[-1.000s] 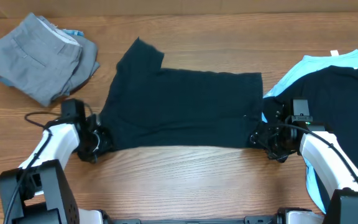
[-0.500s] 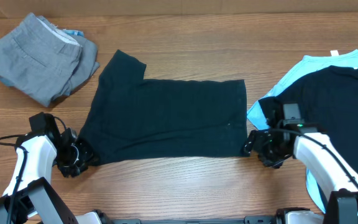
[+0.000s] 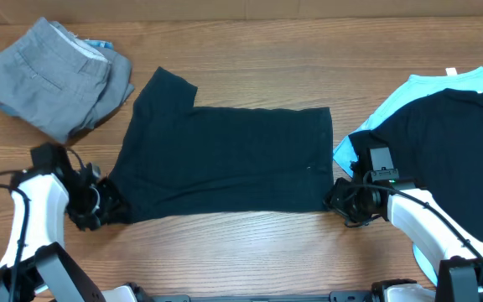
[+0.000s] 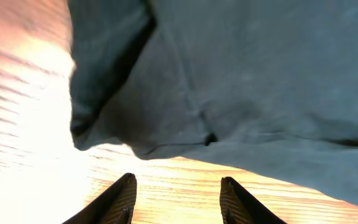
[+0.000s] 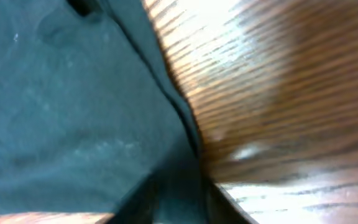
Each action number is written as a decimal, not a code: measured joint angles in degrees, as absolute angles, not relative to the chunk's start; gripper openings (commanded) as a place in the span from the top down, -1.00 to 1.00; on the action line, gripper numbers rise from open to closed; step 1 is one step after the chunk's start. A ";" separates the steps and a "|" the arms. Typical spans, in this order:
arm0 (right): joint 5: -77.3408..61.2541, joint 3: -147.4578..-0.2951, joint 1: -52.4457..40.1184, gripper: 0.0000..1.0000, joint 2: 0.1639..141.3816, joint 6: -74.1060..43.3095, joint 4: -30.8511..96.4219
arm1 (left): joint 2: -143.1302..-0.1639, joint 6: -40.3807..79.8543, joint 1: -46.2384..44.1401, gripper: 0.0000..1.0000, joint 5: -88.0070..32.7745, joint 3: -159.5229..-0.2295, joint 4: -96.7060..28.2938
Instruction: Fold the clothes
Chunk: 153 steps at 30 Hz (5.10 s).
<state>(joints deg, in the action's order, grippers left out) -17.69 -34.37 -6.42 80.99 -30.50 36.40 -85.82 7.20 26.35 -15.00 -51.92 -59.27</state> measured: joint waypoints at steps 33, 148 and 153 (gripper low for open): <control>-7.77 -52.25 -4.86 -0.43 73.41 -34.70 46.17 | -92.14 -2.39 5.21 -0.19 -20.69 -78.56 -44.77; -3.29 -53.32 -4.86 0.92 81.73 -27.94 59.70 | -125.03 -5.96 0.05 0.91 -3.55 -109.60 -95.07; -4.56 -53.32 -4.86 0.92 81.73 -27.16 62.19 | -119.28 -5.96 0.54 0.92 -3.11 -99.98 -90.63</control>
<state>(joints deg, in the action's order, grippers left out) -4.56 -53.32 -4.86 81.73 -27.16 62.19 -119.28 -5.96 0.54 -3.11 -99.98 -90.63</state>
